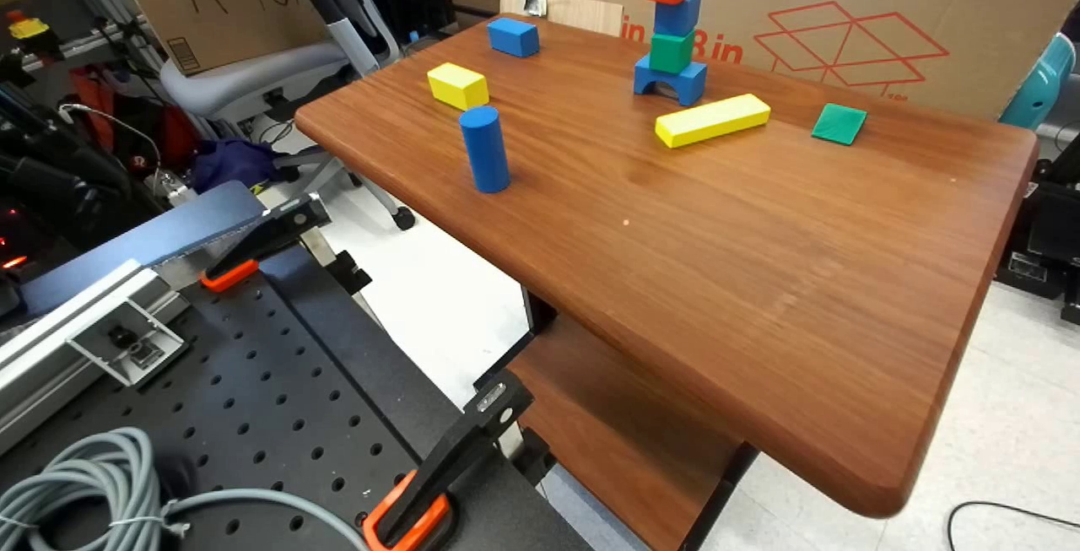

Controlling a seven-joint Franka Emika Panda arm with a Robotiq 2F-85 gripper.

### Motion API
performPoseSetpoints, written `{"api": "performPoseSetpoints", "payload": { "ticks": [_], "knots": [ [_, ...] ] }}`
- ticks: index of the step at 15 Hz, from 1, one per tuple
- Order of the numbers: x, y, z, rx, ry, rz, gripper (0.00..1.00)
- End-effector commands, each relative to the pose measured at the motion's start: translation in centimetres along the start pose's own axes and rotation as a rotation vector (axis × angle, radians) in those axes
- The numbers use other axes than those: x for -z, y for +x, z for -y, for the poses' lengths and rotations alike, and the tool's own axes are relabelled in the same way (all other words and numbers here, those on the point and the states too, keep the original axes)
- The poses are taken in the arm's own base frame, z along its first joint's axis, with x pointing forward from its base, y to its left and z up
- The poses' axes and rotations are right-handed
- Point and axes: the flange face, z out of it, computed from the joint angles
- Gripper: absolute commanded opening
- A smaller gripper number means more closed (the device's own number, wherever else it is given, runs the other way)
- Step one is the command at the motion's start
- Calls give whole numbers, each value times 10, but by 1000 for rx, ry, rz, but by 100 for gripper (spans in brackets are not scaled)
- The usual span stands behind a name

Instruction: Move the blue cylinder to the right

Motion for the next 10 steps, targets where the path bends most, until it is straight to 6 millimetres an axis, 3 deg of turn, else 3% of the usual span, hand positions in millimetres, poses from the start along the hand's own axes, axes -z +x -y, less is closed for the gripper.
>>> {"api": "performPoseSetpoints", "payload": {
  "ticks": [1,7,10],
  "knots": [
    [0,0,0,0,0,1,100],
    [0,0,0,0,0,1,100],
    [-9,7,26,48,2,11,100]
  ]
}}
